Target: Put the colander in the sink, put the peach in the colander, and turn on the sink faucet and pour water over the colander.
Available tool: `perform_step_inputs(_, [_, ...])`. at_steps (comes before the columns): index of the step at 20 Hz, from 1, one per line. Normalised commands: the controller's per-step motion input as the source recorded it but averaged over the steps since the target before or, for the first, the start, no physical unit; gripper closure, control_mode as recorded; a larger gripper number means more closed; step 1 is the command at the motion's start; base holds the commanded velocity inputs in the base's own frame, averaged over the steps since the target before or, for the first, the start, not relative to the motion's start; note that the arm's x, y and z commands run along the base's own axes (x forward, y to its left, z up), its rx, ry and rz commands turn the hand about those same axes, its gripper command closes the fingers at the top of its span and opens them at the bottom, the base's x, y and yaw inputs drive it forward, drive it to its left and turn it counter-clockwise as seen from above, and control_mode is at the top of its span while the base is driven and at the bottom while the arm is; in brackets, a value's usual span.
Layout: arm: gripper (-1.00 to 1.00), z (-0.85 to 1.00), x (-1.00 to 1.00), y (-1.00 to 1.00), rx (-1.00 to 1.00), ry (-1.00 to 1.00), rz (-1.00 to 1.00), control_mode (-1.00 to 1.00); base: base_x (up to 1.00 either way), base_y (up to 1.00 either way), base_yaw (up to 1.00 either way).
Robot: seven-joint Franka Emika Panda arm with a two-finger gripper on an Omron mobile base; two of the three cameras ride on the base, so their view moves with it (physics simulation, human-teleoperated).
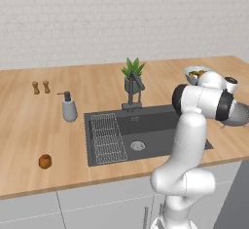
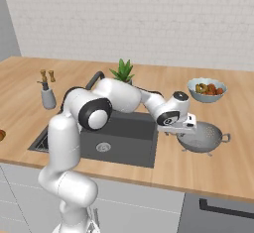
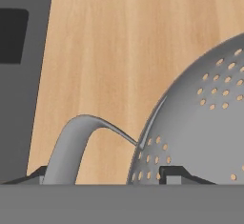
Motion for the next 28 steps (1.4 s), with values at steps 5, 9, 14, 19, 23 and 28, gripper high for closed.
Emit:
perform_step_inputs(5, [1.00, 0.00, 0.00, 0.00, 0.00, 0.00, 0.00, -1.00, 0.00, 0.00, 0.00])
perform_step_inputs(9, [1.00, 0.17, 0.00, 0.00, 0.00, 0.00, 0.00, -1.00, 0.00, 0.00, 0.00])
perform_step_inputs(14, [1.00, 0.44, -0.14, 0.00, 0.00, -0.07, 0.01, -1.00, 0.00, 0.00, 0.00])
perform_step_inputs(19, [1.00, 0.52, -0.31, 0.08, -0.01, -0.08, 0.09, -1.00, 0.00, 0.00, 0.00])
perform_step_inputs(23, [1.00, 0.16, -0.39, 0.50, 0.00, -0.01, 0.27, -1.00, 0.00, 0.00, 0.00])
perform_step_inputs(28, [1.00, 0.00, -0.37, 0.82, 0.00, 0.00, 0.40, -1.00, 0.00, 0.00, 0.00])
